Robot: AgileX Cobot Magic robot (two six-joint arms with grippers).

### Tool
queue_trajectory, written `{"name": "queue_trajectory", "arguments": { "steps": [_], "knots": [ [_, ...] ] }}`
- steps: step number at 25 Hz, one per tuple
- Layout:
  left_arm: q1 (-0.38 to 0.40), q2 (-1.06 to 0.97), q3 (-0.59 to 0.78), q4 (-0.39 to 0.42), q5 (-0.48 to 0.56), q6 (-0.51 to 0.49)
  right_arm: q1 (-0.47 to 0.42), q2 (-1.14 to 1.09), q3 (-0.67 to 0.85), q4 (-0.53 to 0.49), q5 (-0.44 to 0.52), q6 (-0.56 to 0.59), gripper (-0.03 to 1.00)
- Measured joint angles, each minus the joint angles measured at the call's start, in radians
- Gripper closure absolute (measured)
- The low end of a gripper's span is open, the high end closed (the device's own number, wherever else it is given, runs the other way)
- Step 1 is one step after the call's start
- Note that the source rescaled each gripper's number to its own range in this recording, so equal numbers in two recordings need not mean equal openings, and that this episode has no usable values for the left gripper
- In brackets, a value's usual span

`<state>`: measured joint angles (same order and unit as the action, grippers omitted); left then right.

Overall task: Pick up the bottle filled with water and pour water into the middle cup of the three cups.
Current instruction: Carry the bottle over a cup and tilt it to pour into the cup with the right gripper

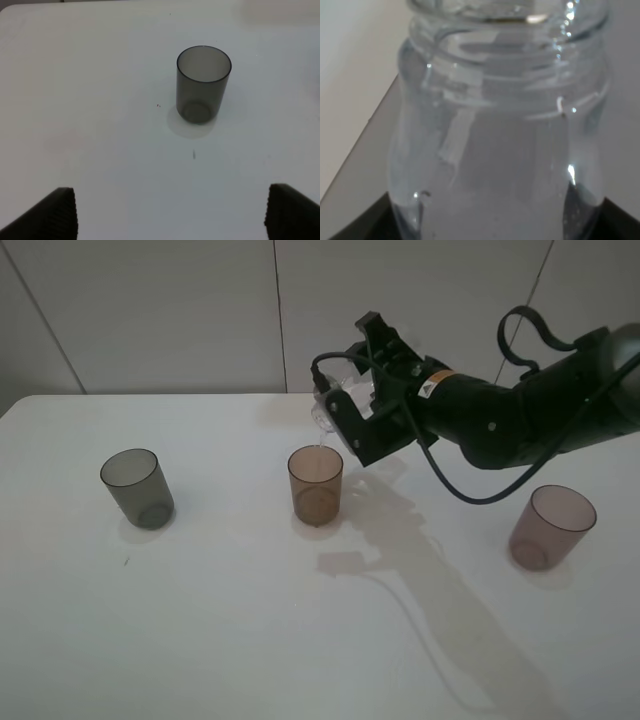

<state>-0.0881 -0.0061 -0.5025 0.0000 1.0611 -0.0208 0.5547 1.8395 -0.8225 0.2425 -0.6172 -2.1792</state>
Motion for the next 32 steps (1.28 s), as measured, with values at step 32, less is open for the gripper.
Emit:
{"name": "queue_trajectory", "arguments": {
  "steps": [32],
  "knots": [
    [0.0, 0.0, 0.0, 0.0, 0.0, 0.0, 0.004, 0.0, 0.0, 0.0, -0.051, -0.062, 0.93]
  ]
}}
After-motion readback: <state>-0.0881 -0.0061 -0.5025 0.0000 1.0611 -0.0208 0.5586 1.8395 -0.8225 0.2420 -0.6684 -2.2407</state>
